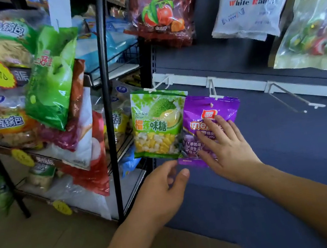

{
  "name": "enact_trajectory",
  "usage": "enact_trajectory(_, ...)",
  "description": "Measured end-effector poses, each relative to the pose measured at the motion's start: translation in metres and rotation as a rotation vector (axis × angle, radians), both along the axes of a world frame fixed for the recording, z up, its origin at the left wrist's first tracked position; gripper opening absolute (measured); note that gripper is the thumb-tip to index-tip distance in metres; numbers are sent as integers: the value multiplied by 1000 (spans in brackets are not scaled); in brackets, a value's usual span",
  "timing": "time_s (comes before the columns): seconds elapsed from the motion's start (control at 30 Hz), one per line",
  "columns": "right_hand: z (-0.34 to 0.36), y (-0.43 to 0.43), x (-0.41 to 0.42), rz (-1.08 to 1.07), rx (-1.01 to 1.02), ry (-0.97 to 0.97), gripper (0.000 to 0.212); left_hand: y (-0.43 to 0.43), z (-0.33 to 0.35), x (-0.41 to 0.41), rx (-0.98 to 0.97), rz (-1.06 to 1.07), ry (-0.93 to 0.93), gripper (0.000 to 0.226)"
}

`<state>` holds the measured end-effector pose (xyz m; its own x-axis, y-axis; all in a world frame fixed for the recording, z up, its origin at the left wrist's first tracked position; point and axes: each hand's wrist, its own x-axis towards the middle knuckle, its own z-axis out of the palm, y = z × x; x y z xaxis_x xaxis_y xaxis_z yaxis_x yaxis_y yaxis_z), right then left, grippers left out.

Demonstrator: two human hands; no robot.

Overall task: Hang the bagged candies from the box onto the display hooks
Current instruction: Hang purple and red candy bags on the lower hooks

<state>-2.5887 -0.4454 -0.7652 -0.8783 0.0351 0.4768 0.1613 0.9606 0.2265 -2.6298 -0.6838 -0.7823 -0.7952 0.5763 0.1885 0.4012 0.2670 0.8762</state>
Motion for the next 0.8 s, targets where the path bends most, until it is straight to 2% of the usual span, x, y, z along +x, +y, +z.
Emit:
enact_trajectory(0.1,-2,-12,7,-8,-103,5,54,-18,-9,12,-99,-40,-46,58)
enact_trajectory(0.23,-11,-44,45,-20,-334,-2,50,-39,-22,28,-225,-93,3,64)
enact_trajectory(0.4,-65,-79,113,-81,-673,-260,58,-58,-63,52,-410,-133,91,64)
enact_trajectory(0.47,-103,-90,146,-104,-853,-367,61,-67,-99,73,-458,-153,5,60)
enact_trajectory(0.53,-143,-98,183,-146,-956,-491,54,-78,-138,102,-457,-175,-151,47)
enact_trajectory(0.63,-203,-97,233,-184,-982,-667,49,-94,-191,145,-540,-169,-253,52)
enact_trajectory(0.73,-248,-82,271,-242,-908,-765,67,-106,-234,177,-571,-128,-351,55)
enact_trajectory(0.8,-261,-75,289,-223,-774,-771,79,-116,-254,189,-627,-87,-378,44)
